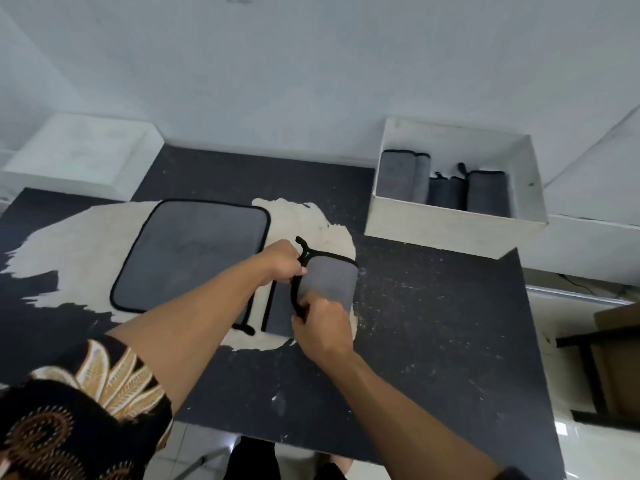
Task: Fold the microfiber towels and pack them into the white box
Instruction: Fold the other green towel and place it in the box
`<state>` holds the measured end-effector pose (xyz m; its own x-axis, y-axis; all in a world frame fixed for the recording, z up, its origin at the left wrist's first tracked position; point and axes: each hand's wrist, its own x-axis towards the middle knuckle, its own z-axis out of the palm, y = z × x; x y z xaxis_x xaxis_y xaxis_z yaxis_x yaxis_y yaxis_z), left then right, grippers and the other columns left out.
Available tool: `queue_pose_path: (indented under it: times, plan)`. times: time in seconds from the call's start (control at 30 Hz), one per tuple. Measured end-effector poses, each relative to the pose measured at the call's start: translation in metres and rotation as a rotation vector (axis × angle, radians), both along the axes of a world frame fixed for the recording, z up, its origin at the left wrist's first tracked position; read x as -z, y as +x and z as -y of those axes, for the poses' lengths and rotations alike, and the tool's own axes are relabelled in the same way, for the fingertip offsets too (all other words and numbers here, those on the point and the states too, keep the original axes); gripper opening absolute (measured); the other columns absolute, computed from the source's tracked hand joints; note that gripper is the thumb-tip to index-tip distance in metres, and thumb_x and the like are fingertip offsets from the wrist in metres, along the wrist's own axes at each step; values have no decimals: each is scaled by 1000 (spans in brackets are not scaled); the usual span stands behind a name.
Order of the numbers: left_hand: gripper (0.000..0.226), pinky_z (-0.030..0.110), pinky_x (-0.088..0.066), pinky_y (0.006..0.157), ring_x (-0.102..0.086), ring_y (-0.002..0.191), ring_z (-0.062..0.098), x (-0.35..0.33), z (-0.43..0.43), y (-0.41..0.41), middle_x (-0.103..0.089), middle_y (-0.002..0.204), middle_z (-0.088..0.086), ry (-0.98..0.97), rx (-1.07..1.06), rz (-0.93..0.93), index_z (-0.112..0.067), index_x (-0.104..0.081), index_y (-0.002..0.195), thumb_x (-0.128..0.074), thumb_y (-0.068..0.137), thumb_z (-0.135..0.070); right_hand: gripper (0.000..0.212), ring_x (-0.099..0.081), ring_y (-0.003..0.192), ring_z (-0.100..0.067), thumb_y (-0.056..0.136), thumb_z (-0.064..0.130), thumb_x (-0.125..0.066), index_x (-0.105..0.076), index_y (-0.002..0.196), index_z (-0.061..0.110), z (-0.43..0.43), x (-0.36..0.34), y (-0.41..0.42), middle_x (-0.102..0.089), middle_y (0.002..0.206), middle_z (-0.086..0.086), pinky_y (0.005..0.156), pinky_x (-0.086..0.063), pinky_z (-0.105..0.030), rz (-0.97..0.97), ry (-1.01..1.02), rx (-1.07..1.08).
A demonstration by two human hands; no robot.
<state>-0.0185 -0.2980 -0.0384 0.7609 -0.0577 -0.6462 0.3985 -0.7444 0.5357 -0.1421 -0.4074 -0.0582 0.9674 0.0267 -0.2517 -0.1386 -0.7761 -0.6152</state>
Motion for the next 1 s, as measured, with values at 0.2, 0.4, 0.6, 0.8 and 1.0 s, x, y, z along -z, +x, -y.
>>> queue_pose_path:
  times: [0.2, 0.4, 0.6, 0.8, 1.0]
  plan:
    - [26, 37, -58, 83, -64, 100, 29, 23, -27, 0, -60, 108, 15, 16, 22, 2, 3, -60, 112, -67, 91, -10, 20, -65, 91, -28, 92, 26, -58, -59, 110, 18, -30, 16, 3, -68, 99, -5, 73, -48, -33, 9, -110, -117]
    - [4, 40, -55, 80, -55, 83, 25, 27, -36, -3, -54, 90, 12, 104, 94, 13, -7, -53, 88, -57, 90, -7, 18, -66, 90, -27, 93, 22, -58, -60, 110, 17, -45, 23, 0, -68, 102, -6, 73, -48, -34, 4, -163, -181]
    - [27, 31, -46, 81, -57, 103, 25, 34, -39, -5, -58, 113, 8, 163, 143, 25, -6, -56, 116, -60, 91, -17, 34, -65, 96, -28, 90, 13, -57, -63, 123, 21, -40, 31, 0, -63, 117, -5, 79, -51, -35, -33, -195, -290]
    - [67, 36, -51, 89, -59, 111, 27, 31, -41, -22, -59, 122, 7, 257, 184, -2, -7, -46, 133, -76, 79, -34, 17, -64, 87, -28, 92, 16, -52, -65, 102, 16, -18, 14, 17, -66, 101, -5, 66, -46, -33, 152, -160, -178]
    - [37, 32, -52, 61, -61, 76, 23, 34, -46, -54, -57, 76, 6, 238, 29, -70, -12, -51, 67, -77, 81, -35, 30, -43, 111, -26, 93, 27, -58, -56, 121, 18, 19, 14, 65, -50, 121, -5, 88, -44, -37, 185, -342, -14]
